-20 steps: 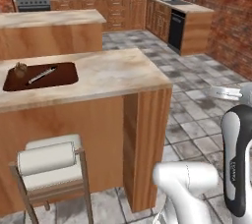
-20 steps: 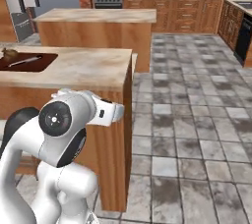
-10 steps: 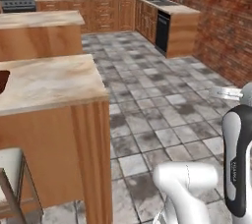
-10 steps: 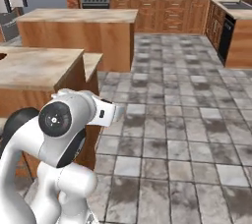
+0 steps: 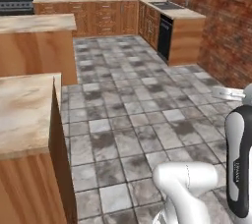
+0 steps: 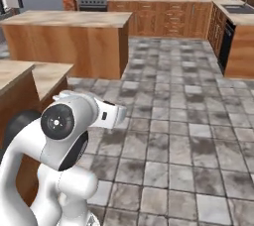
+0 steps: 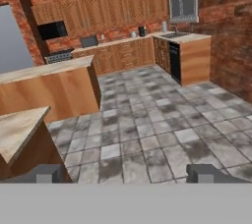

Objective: Gather the mushroom and avocado from the fridge and place them on a tray on the dining counter. Then gather the steak and chicken drumstick from the fridge and place them on the other tray.

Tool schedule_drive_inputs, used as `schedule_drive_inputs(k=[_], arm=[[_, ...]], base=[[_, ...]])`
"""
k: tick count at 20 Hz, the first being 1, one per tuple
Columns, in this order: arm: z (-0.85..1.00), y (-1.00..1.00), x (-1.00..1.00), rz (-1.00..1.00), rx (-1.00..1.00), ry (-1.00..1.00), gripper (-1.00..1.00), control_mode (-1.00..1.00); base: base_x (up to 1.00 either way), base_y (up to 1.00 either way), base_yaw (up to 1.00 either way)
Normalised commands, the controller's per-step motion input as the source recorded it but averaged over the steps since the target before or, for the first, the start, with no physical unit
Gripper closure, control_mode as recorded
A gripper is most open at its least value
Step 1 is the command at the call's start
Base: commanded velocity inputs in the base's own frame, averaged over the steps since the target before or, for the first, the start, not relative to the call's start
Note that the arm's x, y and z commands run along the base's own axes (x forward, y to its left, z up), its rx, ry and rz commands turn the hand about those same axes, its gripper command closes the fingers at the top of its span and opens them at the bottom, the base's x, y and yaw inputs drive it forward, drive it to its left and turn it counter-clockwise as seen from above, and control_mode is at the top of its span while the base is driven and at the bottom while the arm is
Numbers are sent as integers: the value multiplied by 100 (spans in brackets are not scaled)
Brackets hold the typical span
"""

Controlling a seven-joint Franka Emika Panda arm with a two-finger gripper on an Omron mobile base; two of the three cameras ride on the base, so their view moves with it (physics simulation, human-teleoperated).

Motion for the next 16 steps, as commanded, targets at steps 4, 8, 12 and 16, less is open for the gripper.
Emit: schedule_drive_inputs(k=[4, 8, 12, 16], arm=[[0, 0, 0, 0, 0, 0, -100, 100], [0, 0, 0, 0, 0, 0, -100, 100], [0, 0, 0, 0, 0, 0, -100, 100], [0, 0, 0, 0, 0, 0, -100, 100]], base=[[96, -41, 31], [89, -18, 42], [81, -22, 43], [66, -41, 39]])
